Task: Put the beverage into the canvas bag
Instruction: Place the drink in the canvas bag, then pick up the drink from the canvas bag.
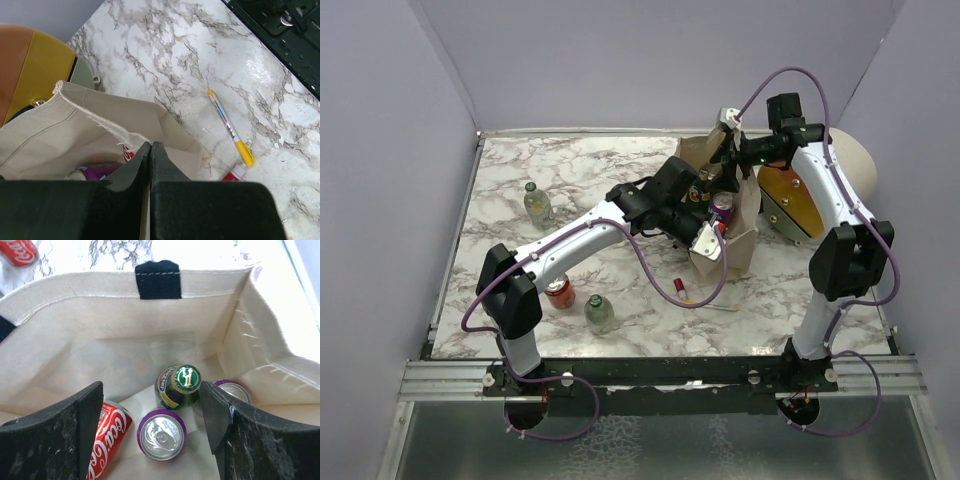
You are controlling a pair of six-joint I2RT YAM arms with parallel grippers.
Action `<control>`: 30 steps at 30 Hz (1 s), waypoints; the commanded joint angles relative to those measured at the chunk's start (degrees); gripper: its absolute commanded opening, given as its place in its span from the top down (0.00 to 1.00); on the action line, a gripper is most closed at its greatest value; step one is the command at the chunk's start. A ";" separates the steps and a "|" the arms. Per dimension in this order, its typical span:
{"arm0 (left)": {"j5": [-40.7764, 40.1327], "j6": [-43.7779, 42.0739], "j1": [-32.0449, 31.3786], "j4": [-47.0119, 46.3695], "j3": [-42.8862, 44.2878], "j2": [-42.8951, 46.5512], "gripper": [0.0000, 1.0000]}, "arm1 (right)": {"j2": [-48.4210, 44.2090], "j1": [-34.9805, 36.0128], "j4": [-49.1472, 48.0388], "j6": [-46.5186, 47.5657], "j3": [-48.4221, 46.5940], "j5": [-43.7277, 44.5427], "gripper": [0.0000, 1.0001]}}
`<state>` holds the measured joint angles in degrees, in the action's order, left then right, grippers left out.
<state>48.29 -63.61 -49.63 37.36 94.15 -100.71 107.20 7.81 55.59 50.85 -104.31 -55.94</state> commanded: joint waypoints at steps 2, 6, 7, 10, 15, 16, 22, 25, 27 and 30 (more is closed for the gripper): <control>-0.87 -0.20 -0.23 0.80 -0.19 0.08 1.00 | -2.51 -0.96 -1.43 -4.79 -3.91 -2.83 0.24; -1.29 0.01 -0.28 0.92 0.92 -0.31 1.00 | -3.82 -1.13 -1.76 -6.32 -4.01 -2.60 0.24; -1.32 0.25 -0.26 0.93 1.32 -0.43 1.00 | -4.22 -1.20 -1.72 -6.70 -4.02 -2.55 0.24; -1.78 1.03 -0.27 1.19 2.65 -0.71 0.94 | -5.59 -1.44 -1.28 -7.91 -4.06 -2.29 0.24; -2.31 2.51 -0.23 0.66 3.91 -0.74 0.84 | -8.14 -1.58 0.48 -9.04 -3.89 -1.43 0.25; -2.58 2.89 -0.35 0.36 3.94 -0.72 0.82 | -8.76 -1.65 0.90 -9.22 -3.63 -1.12 0.25; -3.74 4.79 -0.75 -1.58 3.56 -0.06 0.69 | -14.26 -3.49 2.18 -11.75 -0.90 1.31 0.26; -3.83 5.36 -1.12 -1.72 3.84 0.19 0.67 | -16.87 -4.67 5.44 -10.55 -0.83 2.45 0.27; -3.81 6.18 -1.53 -1.90 4.00 0.56 0.66 | -18.44 -5.50 8.23 -9.39 -0.82 2.72 0.28; -4.12 9.38 -2.00 -3.20 3.82 1.47 0.64 | -20.94 -6.20 12.51 -7.10 -0.34 3.38 0.29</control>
<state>44.93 -58.35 -50.68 35.99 96.64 -100.92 90.24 2.68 60.69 41.06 -105.36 -54.54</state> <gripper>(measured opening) 0.349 0.717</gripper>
